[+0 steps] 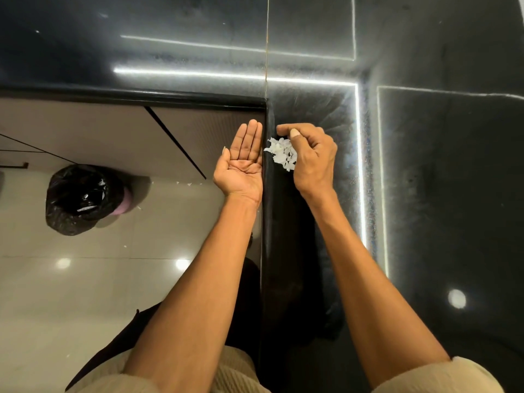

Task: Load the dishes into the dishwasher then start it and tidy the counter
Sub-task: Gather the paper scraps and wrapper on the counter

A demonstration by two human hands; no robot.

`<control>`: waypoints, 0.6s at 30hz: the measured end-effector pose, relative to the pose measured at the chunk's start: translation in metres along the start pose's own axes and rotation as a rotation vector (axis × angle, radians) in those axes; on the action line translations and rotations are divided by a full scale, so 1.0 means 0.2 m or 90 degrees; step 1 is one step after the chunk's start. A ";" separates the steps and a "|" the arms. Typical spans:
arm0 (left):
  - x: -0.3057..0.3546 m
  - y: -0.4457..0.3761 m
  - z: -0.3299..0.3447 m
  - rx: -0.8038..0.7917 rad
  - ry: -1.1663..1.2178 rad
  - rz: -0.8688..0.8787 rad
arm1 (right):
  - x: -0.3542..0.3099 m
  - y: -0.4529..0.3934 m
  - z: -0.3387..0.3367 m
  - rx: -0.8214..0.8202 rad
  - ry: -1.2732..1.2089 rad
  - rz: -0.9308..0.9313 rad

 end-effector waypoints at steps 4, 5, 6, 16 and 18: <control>0.00 0.00 0.01 0.002 -0.016 -0.002 | 0.01 0.01 0.00 -0.030 -0.138 0.026; 0.00 0.00 0.02 0.001 -0.016 -0.004 | 0.02 0.00 -0.03 -0.006 -0.187 0.042; 0.00 0.01 0.02 -0.002 -0.017 -0.007 | 0.03 0.01 -0.07 0.037 -0.213 0.057; 0.01 0.03 0.02 -0.005 -0.045 -0.015 | 0.04 0.10 -0.01 0.194 -0.051 0.077; 0.01 0.03 0.03 -0.009 -0.047 -0.012 | 0.01 0.10 0.03 0.180 -0.035 0.066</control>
Point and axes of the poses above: each hand's wrist, its own y-axis away from the middle knuckle, its own z-axis out of the palm, x = y × z, the point moved 6 cm from there along -y, towards the middle knuckle, and after that the axes turned 5 degrees about y, right-handed, at the moved point
